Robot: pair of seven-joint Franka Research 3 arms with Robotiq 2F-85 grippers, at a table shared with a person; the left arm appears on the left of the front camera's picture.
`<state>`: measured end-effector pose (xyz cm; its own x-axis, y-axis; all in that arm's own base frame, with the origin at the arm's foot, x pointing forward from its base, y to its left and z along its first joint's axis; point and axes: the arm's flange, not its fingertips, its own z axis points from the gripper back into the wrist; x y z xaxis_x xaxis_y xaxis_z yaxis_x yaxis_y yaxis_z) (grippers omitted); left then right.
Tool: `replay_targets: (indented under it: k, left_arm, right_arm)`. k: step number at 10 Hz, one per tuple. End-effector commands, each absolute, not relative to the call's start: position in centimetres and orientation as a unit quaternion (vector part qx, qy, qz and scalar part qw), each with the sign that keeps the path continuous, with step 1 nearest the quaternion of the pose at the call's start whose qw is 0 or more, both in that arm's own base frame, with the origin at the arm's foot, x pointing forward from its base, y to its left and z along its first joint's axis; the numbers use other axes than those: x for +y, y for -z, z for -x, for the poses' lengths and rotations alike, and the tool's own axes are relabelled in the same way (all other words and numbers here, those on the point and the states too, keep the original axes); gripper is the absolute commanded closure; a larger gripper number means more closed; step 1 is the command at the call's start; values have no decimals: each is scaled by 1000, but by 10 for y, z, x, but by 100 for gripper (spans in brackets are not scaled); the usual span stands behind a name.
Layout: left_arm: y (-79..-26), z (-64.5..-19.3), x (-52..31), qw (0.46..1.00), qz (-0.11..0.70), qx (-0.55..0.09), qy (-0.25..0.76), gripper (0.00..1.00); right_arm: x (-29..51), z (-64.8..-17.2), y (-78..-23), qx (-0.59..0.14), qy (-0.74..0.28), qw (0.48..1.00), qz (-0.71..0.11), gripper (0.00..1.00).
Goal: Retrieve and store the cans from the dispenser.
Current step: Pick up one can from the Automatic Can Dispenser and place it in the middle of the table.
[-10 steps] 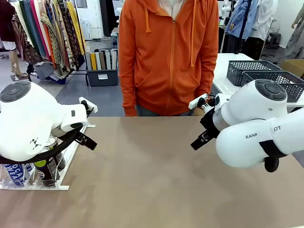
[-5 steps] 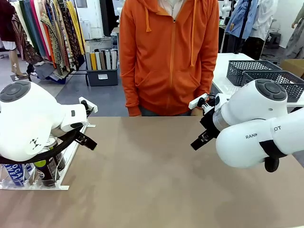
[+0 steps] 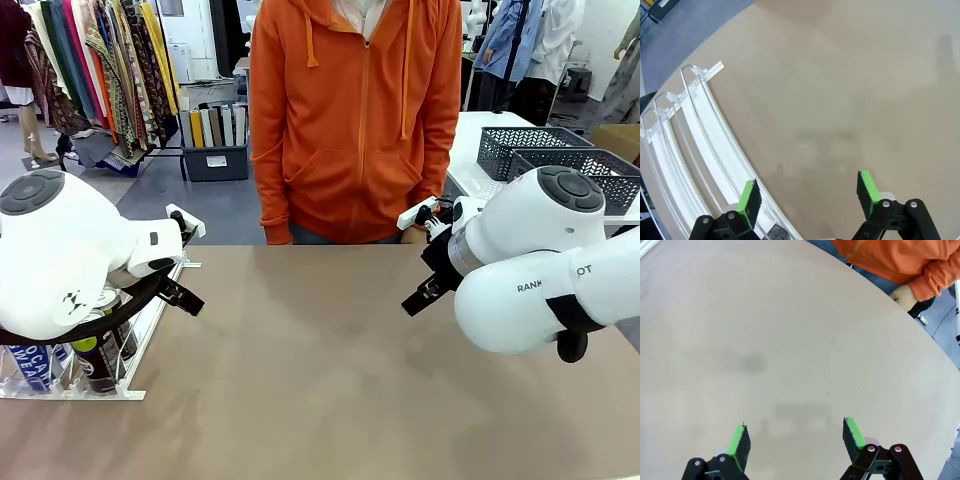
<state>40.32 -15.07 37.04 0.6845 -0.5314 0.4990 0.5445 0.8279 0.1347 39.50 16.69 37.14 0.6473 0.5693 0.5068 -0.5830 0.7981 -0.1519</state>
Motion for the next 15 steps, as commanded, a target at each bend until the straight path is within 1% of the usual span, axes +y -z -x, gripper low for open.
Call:
replay_targets:
  k: [1, 4, 5, 6, 7, 8, 9, 10, 11, 12, 13, 14, 15]
  left_arm:
    - [-371, -403, -151, 917, 12, -268, 293, 0]
    - [-371, -403, -151, 917, 12, -268, 293, 0]
    - [-370, -403, -151, 918, 12, -268, 293, 0]
    - [-375, -400, -153, 914, 55, -239, 324, 0]
    - [-386, -394, -159, 900, 141, -185, 370, 0]
    - [-402, -390, -170, 919, 226, -127, 298, 0]
    - [-420, -385, -170, 920, 279, -79, 263, 0]
    - [-441, -378, -159, 897, 352, -60, 261, 0]
    - [-469, -370, -125, 868, 426, -63, 249, 0]
    - [-491, -361, -82, 841, 480, -118, 218, 0]
    - [-507, -348, -31, 816, 516, -176, 192, 0]
    - [-512, -335, 26, 794, 544, -245, 118, 0]
    - [-507, -319, 78, 751, 583, -306, 42, 0]
  right_arm:
    - [167, -395, -371, -275, -317, 907, -13, 0]
    - [167, -395, -371, -275, -317, 907, -12, 0]
    - [164, -394, -372, -252, -318, 914, -29, 0]
    - [163, -392, -377, -222, -319, 917, -89, 0]
    - [160, -392, -388, -195, -264, 936, -130, 0]
    - [157, -393, -403, -157, -169, 960, -156, 0]
    - [145, -388, -419, -135, -147, 951, -235, 0]
    - [122, -376, -438, -115, -154, 925, -328, 0]
    - [84, -360, -461, -105, -145, 890, -419, 0]
    - [40, -342, -475, -119, -115, 863, -477, 0]
    - [-7, -322, -481, -171, -74, 838, -513, 0]
    - [-50, -298, -479, -226, -18, 816, -531, 0]
    - [-88, -278, -471, -265, 39, 794, -546, 0]
